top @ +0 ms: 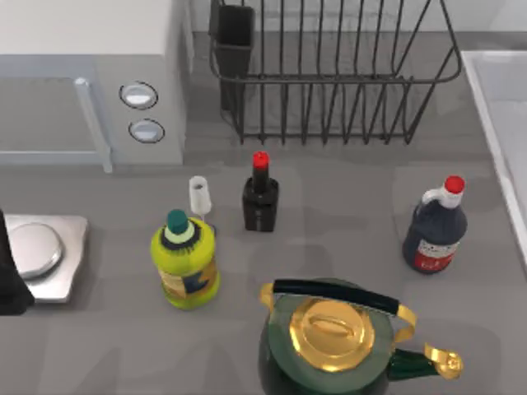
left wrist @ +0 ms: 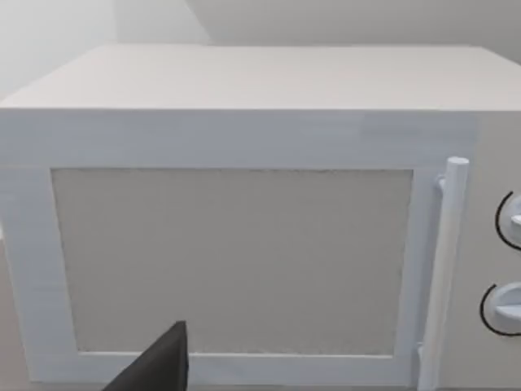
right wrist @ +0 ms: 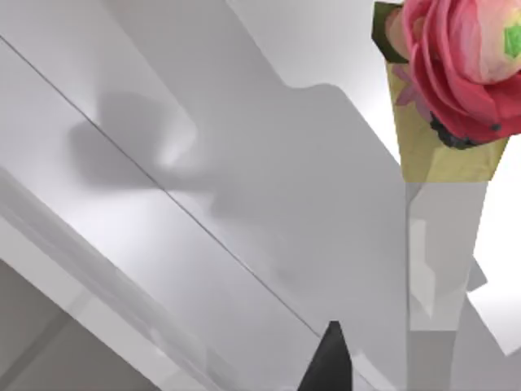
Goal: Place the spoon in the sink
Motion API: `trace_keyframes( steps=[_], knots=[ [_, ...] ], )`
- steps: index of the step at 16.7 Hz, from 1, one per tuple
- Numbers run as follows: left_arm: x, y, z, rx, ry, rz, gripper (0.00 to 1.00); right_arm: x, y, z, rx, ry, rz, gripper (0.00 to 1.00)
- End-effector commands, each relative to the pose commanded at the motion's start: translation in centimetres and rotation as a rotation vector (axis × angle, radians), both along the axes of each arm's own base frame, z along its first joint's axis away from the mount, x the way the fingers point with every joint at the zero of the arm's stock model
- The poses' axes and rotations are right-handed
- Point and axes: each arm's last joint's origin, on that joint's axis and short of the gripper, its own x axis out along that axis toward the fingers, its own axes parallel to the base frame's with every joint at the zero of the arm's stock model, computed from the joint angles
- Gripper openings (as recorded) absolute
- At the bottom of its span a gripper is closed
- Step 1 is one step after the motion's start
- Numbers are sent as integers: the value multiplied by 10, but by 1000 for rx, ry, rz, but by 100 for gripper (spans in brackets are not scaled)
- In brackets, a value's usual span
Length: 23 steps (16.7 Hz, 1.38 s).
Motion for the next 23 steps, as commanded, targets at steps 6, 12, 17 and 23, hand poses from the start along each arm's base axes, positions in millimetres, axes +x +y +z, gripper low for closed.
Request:
trace_keyframes(
  steps=[6, 12, 17, 23],
  knots=[
    [0, 0, 0, 0, 0, 0, 100, 3, 3, -24, 0, 7, 10, 0],
    [0, 0, 0, 0, 0, 0, 100, 1, 4, -43, 0, 9, 6, 0],
    [0, 0, 0, 0, 0, 0, 100, 1, 4, -43, 0, 9, 6, 15],
    [0, 0, 0, 0, 0, 0, 100, 1, 4, -43, 0, 9, 6, 60]
  ],
)
